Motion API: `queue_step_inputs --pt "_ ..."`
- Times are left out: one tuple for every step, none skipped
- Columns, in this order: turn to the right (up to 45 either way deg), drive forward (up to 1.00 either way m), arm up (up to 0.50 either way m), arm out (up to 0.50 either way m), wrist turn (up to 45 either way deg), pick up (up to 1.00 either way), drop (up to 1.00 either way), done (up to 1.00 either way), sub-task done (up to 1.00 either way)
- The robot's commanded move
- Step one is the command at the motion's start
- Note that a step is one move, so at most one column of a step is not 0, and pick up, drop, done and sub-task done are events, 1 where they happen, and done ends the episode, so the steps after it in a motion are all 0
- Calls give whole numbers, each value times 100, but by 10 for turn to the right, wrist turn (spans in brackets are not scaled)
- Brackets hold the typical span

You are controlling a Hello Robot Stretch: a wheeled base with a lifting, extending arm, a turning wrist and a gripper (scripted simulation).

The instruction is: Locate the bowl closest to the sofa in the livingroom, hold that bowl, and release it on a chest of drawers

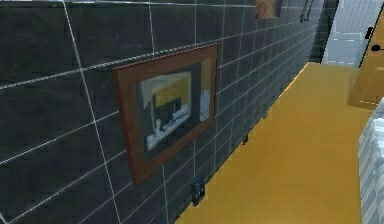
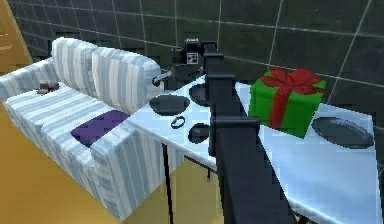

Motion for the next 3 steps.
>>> queue_step_inputs --pt "0 0 -12 0 0 0 0 0 0" --pt "0 0 0 0 0 100 0 0 0" --pt "0 0 10 0 0 0 0 0 0"
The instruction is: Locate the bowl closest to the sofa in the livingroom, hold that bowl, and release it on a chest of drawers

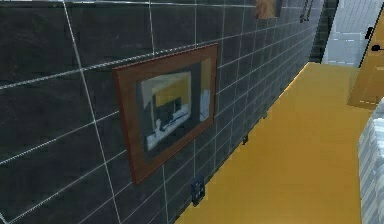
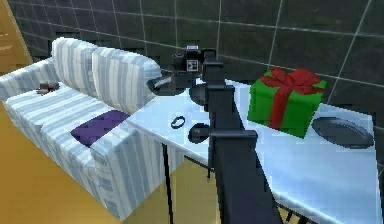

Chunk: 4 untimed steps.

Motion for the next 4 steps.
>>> queue_step_inputs --pt "0 0 2 0 0 0 0 0 0" --pt "0 0 0 0 -450 0 0 0 0" --pt "0 0 0 0 -450 0 0 0 0" --pt "0 0 0 0 -210 0 0 0 0"
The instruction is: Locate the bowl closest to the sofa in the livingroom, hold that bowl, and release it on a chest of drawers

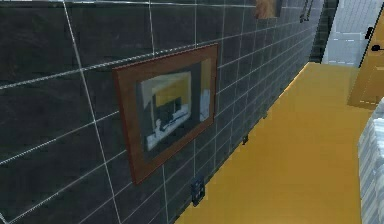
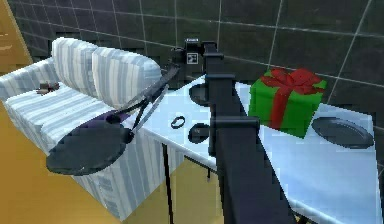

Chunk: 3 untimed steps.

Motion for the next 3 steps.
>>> queue_step_inputs --pt "0 0 0 -46 0 0 0 0 0" --pt "-450 0 0 0 0 0 0 0 0" --pt "-450 0 0 0 0 0 0 0 0"
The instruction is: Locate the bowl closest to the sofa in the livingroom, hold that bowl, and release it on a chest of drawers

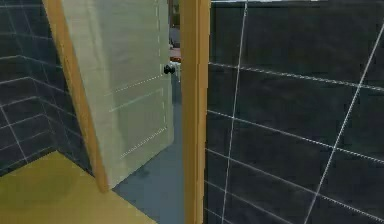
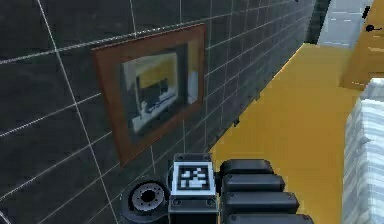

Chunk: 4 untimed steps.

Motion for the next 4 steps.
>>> queue_step_inputs --pt "-390 0 0 0 0 0 0 0 0" --pt "0 60 0 0 0 0 0 0 0" --pt "240 0 0 0 0 0 0 0 0" --pt "0 40 0 0 0 0 0 0 0"
